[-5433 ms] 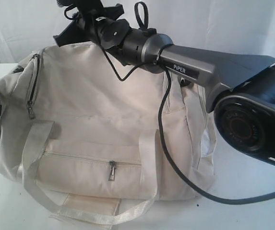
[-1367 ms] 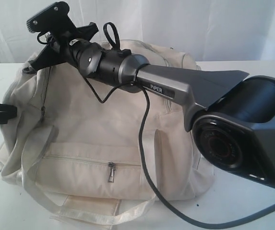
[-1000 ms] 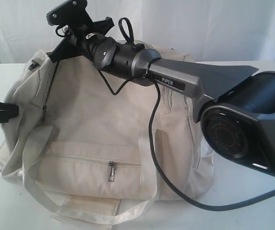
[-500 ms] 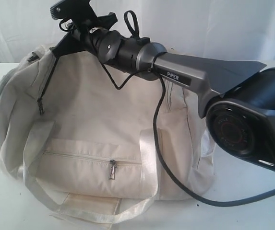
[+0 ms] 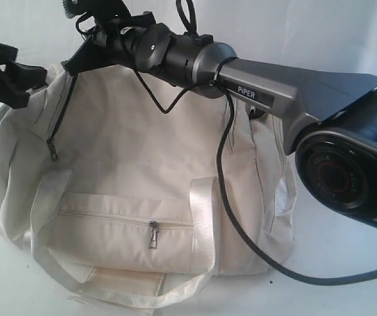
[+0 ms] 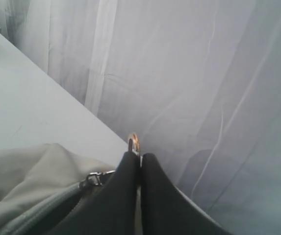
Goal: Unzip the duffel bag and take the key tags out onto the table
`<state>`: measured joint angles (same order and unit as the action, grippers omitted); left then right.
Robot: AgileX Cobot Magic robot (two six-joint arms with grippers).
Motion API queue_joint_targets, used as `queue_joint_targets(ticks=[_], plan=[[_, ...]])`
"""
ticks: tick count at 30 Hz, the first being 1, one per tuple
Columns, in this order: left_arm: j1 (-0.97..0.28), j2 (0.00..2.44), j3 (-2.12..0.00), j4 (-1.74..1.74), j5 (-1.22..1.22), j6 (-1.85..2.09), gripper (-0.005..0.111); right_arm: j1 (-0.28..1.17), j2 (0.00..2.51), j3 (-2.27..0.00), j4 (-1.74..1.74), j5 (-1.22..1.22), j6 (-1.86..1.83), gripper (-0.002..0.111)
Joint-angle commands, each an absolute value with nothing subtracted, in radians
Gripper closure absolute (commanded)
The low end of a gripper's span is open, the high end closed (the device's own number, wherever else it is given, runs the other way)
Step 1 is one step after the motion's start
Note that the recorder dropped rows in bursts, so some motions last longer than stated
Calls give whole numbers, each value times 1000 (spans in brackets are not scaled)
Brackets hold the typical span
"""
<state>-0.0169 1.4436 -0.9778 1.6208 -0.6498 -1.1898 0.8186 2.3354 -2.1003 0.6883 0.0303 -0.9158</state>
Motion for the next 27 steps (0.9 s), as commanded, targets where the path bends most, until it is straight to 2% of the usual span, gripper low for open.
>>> queue_joint_targets(ticks=[1,12,23,25,27], plan=[[-67,1530,-1056,1594,-590,-1169,41,807,2314,-2104,687,63,-907,108],[-70,1722,-1230,1534,-683,-1233,41,807,2310,-2104,705,92,-907,108],[-70,1788,-1234,1517,-713,-1234,47,796,2306,-2104,705,105,-911,108],[-70,1793,-1234,1526,-715,-1250,54,796,2306,-2104,705,105,-911,108],[-70,1793,-1234,1530,-715,-1274,54,796,2306,-2104,705,105,-911,108]])
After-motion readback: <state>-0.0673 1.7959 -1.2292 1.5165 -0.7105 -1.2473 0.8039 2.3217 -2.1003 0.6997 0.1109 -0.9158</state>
